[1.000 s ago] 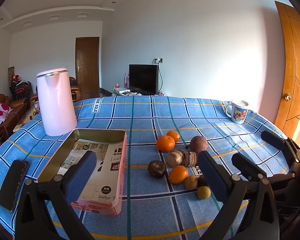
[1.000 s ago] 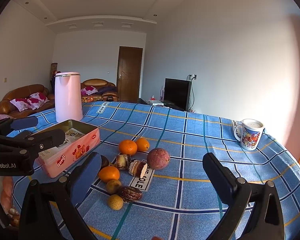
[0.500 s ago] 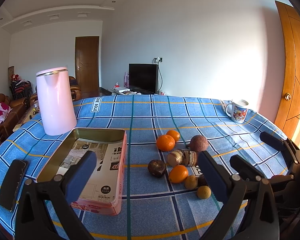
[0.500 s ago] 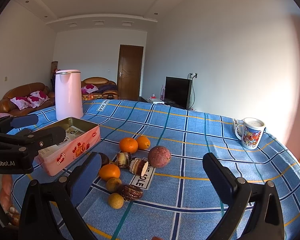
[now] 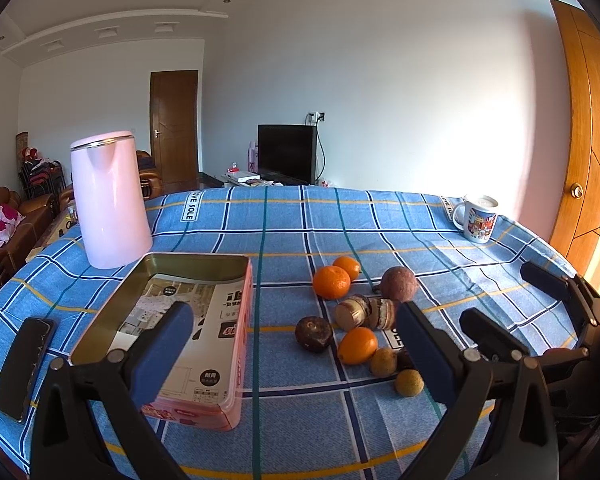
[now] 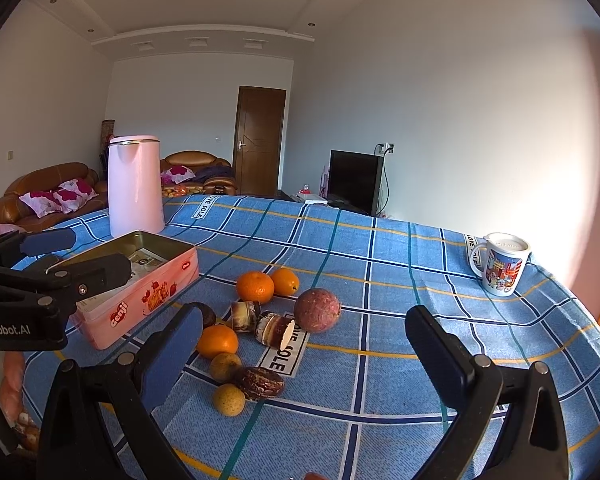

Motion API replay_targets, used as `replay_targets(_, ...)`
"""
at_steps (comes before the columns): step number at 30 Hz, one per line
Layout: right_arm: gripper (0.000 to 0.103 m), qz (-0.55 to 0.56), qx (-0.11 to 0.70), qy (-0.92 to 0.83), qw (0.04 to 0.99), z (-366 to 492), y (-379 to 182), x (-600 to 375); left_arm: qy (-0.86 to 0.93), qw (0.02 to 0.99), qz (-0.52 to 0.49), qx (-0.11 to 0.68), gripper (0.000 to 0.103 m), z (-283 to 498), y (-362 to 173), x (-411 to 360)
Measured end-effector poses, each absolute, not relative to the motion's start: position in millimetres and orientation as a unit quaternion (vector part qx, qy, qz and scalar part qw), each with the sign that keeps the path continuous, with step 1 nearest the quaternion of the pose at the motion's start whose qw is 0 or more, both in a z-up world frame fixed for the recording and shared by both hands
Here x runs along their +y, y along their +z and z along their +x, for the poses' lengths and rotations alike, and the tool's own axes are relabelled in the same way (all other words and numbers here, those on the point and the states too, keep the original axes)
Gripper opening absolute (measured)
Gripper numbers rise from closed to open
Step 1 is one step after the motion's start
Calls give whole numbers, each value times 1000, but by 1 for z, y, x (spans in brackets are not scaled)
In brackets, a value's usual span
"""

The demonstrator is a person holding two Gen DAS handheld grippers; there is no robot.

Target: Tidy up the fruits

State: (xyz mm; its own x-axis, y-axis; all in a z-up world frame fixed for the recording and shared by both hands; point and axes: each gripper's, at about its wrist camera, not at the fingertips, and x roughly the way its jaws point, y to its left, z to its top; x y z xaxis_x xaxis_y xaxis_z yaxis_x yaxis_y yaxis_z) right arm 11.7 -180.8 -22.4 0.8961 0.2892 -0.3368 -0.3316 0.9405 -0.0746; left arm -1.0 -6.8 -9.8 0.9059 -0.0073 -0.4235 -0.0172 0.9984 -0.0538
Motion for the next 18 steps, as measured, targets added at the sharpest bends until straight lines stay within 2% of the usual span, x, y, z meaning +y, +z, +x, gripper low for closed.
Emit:
replay_targets(13,102,-52,192,158,967,24,-37,-191,-1,972,-26,232,103,9,-29,-14)
replay_targets(18,102,-39,234,158,958,40,-52,-200,-14,969,-28,246,103,14,-41,-16)
